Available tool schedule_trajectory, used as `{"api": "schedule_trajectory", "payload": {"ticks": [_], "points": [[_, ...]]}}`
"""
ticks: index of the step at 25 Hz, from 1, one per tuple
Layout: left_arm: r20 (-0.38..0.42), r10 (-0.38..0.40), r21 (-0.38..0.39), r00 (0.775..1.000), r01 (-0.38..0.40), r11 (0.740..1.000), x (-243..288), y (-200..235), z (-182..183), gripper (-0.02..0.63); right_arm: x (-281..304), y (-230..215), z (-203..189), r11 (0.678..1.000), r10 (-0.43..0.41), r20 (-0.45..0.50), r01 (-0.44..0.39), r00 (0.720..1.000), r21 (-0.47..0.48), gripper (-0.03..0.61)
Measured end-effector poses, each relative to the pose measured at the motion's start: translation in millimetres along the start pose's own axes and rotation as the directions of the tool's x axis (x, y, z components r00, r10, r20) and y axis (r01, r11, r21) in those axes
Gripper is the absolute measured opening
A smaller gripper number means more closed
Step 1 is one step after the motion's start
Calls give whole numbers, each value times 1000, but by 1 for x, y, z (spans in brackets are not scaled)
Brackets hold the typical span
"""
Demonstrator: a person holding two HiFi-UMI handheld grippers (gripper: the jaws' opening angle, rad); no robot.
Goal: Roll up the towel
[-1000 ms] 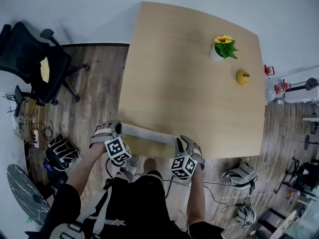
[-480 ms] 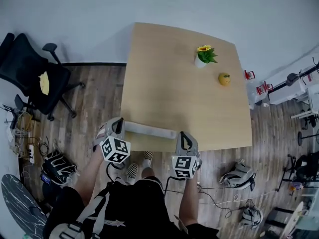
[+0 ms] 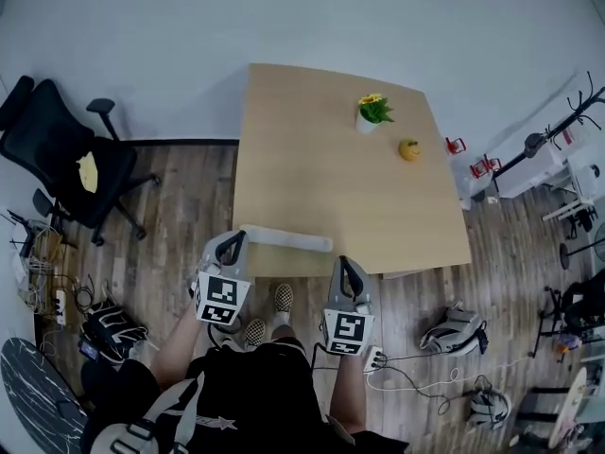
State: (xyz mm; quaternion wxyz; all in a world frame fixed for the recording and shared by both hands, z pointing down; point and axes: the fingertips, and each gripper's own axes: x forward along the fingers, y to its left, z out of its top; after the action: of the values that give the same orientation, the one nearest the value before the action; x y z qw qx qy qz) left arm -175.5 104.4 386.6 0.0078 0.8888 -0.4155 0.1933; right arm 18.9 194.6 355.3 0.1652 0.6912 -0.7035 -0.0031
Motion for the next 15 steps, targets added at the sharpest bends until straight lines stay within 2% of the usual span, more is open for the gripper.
{"api": "schedule_trajectory", "payload": {"ticks": [3,8,15], "points": [[17,-22,-24,1000,22,999,-17,-15,-7,9,-22,12,-6,1000,-16,0,16,1000,13,5],[-29,-72,-67,997,70,995,-41,-41,-33,11,-52,28,-32,999,-23,-36,25,999,46,5],[-29,-78,-67,997,76,995,-60,-51,-41,11,-74,39,-47,996,-19,-47,23,999,85,5]]}}
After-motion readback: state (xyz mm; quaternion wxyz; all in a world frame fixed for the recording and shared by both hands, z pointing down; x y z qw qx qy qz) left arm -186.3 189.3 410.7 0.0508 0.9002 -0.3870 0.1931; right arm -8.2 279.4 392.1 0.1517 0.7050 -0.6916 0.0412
